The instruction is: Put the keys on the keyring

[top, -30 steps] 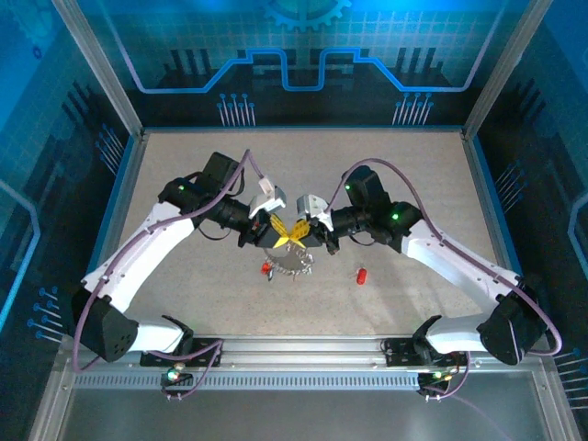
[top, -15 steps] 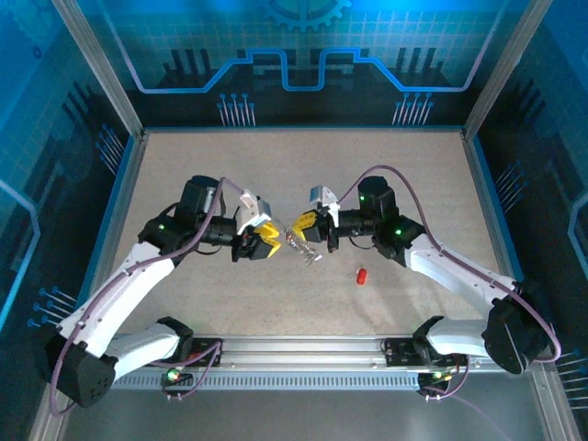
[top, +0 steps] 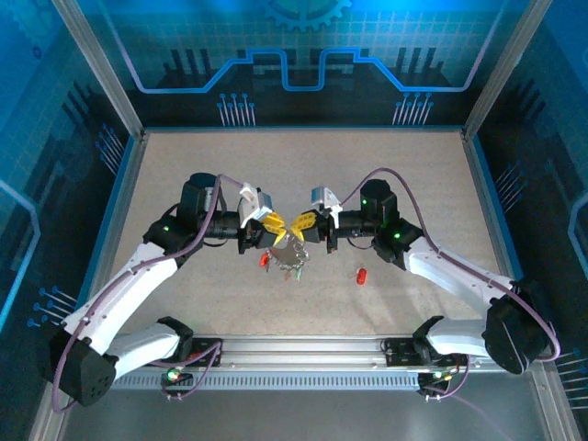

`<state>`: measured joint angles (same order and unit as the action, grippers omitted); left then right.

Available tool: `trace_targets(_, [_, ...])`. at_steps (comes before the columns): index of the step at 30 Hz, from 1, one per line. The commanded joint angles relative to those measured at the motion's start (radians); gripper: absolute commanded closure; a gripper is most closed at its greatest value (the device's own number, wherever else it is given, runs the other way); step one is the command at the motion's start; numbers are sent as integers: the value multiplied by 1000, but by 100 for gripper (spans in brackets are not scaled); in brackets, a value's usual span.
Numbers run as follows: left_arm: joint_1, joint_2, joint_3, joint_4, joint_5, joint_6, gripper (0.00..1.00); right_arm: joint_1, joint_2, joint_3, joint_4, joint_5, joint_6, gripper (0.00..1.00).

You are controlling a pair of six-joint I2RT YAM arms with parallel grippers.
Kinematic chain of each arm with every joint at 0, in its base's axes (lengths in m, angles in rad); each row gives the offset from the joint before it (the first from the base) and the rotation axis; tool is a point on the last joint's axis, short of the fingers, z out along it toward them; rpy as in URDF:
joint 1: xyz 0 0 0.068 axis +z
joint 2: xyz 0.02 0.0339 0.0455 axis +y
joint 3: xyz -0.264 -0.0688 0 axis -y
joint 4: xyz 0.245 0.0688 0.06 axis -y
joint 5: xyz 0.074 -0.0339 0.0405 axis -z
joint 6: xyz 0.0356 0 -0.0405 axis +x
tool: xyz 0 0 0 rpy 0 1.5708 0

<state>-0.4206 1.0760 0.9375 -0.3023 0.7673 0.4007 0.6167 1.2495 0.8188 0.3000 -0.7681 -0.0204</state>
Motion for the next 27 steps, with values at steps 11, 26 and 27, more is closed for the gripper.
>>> trace_targets(11, [6,-29,-26,9,58,56,85,36,-32,-3,57,-35,-52,100])
trace_targets(26, [7,-33,-35,30,155,89,100,69,-19,17,10,-3,-104,100])
trace_targets(27, [6,-32,-37,35,161,89,100,72,-19,19,3,2,-110,100])
